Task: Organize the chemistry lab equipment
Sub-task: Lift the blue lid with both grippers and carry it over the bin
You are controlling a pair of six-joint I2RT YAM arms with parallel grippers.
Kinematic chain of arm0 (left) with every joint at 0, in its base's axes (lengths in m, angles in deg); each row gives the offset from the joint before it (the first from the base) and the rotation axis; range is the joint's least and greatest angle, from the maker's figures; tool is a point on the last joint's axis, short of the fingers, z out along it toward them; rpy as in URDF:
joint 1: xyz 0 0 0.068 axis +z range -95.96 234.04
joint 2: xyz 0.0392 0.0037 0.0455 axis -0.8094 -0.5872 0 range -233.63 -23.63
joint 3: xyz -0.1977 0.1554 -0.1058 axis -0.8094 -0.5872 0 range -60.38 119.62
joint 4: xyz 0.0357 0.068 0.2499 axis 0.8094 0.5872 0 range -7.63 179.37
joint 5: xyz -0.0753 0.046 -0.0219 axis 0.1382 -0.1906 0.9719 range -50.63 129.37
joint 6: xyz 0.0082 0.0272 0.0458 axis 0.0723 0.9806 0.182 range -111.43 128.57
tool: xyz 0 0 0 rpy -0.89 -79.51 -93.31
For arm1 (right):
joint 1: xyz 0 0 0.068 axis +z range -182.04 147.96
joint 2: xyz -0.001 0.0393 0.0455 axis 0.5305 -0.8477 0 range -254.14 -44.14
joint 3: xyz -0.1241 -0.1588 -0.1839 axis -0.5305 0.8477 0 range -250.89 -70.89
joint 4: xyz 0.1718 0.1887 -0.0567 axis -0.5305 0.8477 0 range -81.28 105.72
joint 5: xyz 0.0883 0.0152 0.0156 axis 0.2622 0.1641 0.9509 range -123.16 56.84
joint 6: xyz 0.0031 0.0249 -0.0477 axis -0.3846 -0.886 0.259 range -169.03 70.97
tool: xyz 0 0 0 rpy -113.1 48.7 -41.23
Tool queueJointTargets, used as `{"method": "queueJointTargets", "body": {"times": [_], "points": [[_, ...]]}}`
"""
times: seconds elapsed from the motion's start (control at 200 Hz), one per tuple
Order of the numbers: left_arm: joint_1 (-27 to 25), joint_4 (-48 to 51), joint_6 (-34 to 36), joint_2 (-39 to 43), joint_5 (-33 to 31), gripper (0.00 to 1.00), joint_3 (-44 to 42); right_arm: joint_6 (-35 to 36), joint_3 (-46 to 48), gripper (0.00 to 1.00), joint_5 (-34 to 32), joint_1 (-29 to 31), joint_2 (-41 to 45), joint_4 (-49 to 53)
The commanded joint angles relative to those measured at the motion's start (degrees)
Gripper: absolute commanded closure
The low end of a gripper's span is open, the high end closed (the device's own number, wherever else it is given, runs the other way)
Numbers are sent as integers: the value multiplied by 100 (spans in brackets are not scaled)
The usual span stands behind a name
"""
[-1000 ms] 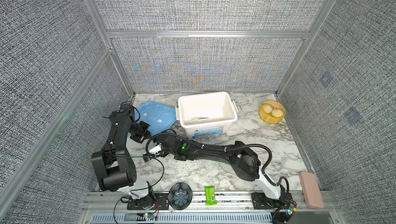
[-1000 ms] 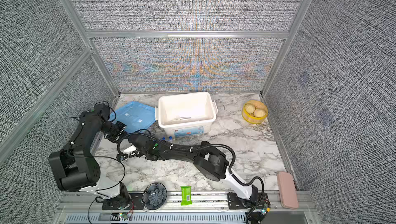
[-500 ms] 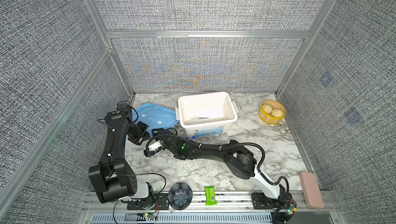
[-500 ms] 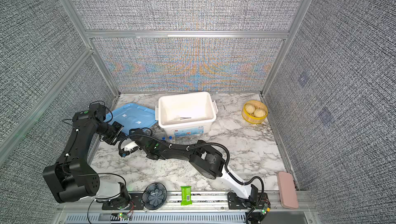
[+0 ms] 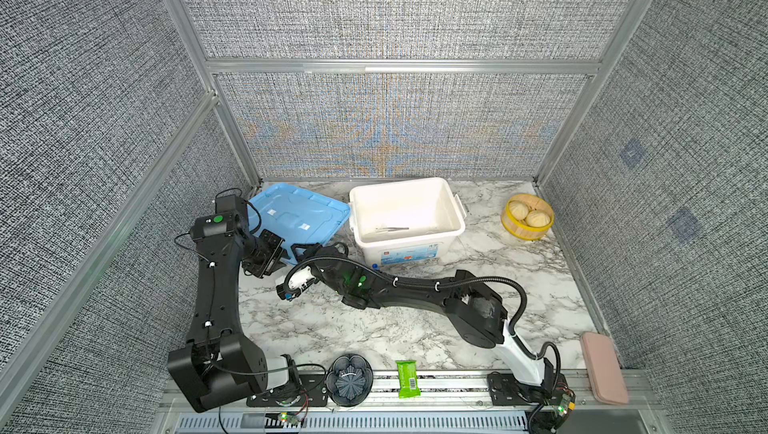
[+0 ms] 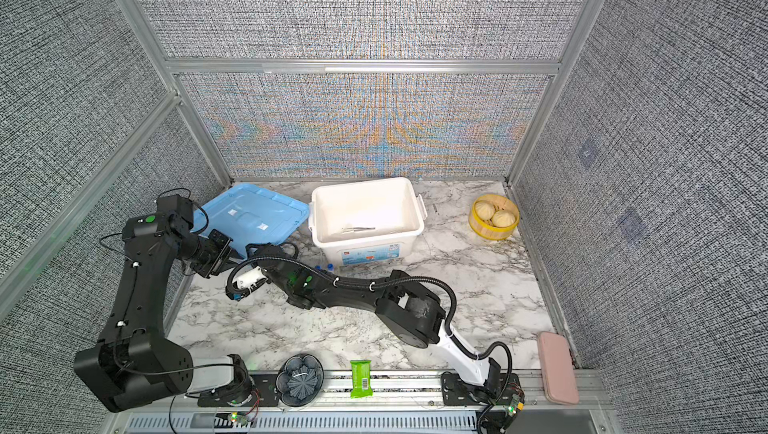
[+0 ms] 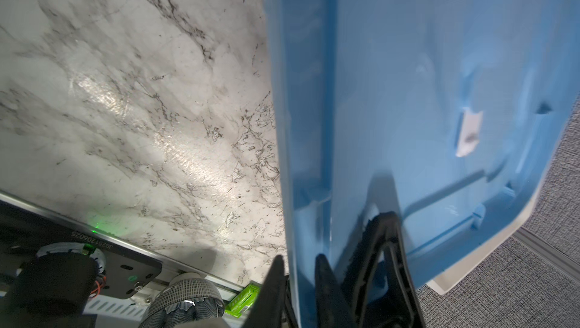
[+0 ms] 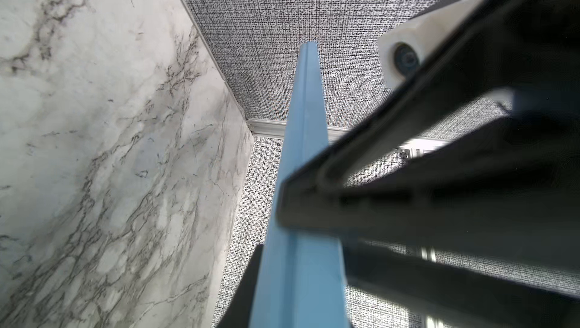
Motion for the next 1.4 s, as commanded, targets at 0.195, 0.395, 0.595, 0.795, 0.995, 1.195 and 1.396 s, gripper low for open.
{"method": "queueJointTargets", "body": {"times": [0.195, 0.395, 0.595, 0.795, 0.995, 1.195, 1.396], "points": [[61, -288, -47, 650, -570, 49, 94, -209, -23, 89, 270, 2, 153, -279], [74, -210, 314, 1105, -1729, 30, 840, -547, -257, 90, 497, -7, 275, 21], [75, -205, 931, 1358, -2528, 27, 1342, -1610, -482, 90, 963, -145, 338, 321], [74, -559, 1973, 1844, -2843, 20, 1551, -2783, -182, 93, 1624, -372, 1114, 845], [74, -1089, 2377, 2337, -3043, 7, 1546, -3657, 218, 97, 2314, -678, 2001, 1252], [75, -1663, 2674, 2485, -2059, 3, 1219, -4431, 271, 97, 3182, -1130, 2879, 2370], [75, -2996, 2768, 2812, -435, 3, 276, -6120, 735, 97, 4668, -2260, 3948, 3035]]}}
